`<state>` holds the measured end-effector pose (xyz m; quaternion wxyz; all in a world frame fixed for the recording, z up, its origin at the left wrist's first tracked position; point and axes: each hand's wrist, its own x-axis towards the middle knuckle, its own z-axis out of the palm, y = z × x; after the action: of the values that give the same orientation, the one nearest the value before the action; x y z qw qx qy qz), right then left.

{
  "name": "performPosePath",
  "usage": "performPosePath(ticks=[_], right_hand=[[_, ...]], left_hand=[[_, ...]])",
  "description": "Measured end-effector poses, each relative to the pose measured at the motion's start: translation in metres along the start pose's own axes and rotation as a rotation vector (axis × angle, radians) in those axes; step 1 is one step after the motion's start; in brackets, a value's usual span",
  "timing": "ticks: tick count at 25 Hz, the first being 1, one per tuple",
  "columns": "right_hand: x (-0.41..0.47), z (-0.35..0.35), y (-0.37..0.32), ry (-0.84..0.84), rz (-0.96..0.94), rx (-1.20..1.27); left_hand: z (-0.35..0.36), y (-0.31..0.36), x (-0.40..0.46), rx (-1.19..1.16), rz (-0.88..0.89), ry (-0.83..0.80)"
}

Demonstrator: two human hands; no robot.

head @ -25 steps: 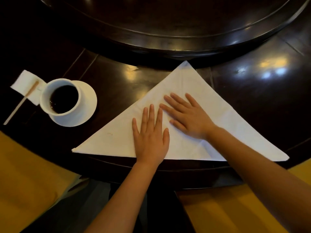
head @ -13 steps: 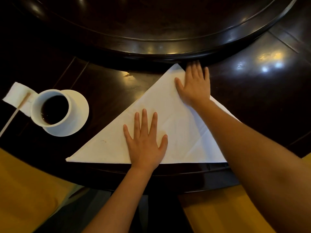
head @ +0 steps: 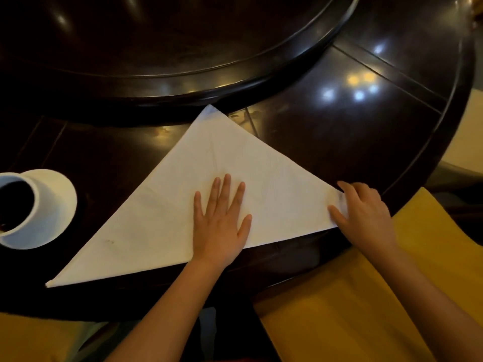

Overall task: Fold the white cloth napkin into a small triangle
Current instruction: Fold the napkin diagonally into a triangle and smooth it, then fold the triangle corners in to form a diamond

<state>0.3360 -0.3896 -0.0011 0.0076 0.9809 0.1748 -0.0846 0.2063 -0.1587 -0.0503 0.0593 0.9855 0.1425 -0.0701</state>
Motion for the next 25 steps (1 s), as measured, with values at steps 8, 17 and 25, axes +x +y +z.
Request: performPosePath(ticks=[8,17,25], right_hand=[[-0.005,-0.015,0.032,-0.156,0.132,0.015],[-0.002,-0.034,0.047,-0.188,0.095,0.666],[0.039,-0.108,-0.02,-0.208,-0.279,0.964]], left_hand=[[-0.006,0.0,0.001,0.04,-0.006,-0.032],[-0.006,0.0,0.001,0.034,-0.018,-0.042],[-0.002,-0.001,0.001,0.003,-0.021,-0.026]])
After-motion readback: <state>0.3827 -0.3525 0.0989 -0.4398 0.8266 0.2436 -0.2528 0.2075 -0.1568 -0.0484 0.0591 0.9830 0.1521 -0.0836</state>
